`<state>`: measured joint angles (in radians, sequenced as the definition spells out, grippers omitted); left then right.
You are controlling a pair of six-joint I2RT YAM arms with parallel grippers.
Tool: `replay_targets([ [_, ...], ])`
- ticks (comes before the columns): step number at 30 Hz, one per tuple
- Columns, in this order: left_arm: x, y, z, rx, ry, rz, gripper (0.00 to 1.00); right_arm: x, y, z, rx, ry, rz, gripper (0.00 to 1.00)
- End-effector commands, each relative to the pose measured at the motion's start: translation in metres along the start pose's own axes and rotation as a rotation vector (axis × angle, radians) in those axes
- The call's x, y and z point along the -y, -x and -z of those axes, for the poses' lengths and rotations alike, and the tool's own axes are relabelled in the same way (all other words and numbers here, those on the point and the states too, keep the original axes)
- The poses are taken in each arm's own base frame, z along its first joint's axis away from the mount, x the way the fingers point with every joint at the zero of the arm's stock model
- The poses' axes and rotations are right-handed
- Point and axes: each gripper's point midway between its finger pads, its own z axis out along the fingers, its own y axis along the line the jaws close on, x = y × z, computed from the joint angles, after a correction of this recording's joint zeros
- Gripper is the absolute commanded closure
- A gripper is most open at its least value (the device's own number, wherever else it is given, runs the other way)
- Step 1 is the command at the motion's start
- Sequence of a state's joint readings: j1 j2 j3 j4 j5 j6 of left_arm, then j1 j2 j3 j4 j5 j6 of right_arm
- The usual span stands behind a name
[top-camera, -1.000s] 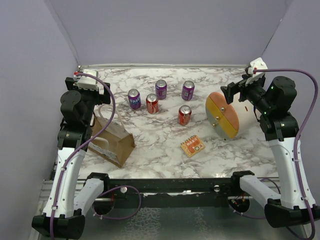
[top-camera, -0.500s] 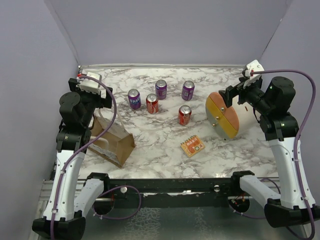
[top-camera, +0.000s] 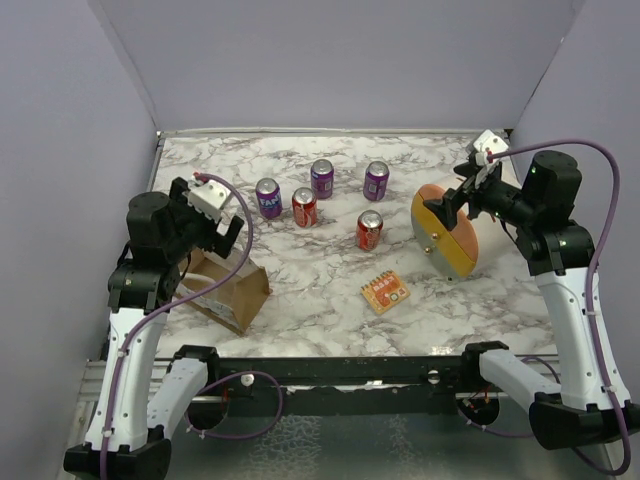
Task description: Place the beverage into the canvas bag
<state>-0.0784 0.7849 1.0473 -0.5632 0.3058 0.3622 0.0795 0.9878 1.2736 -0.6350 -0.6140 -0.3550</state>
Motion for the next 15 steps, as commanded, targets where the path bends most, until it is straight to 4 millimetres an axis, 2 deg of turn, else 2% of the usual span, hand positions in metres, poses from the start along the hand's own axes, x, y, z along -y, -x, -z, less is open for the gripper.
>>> replay_targets([
  [1, 0.041, -0.036, 0.016, -0.135, -0.225, -0.065, 0.01, -0.012, 0.008, 0.001, 0.031, 0.059, 0.027, 0.0],
  [8, 0.067, -0.099, 0.033, -0.361, -0.407, -0.151, 0.02, -0.012, -0.005, -0.006, 0.025, 0.061, 0.006, 0.0],
  [12, 0.075, -0.12, 0.031, -0.424, -0.459, -0.14, 0.07, -0.012, -0.011, -0.01, 0.019, 0.066, -0.01, 0.0],
  [15, 0.084, -0.126, 0.028, -0.428, -0.502, -0.11, 0.1, -0.013, -0.014, -0.011, 0.013, 0.069, -0.019, 0.0],
])
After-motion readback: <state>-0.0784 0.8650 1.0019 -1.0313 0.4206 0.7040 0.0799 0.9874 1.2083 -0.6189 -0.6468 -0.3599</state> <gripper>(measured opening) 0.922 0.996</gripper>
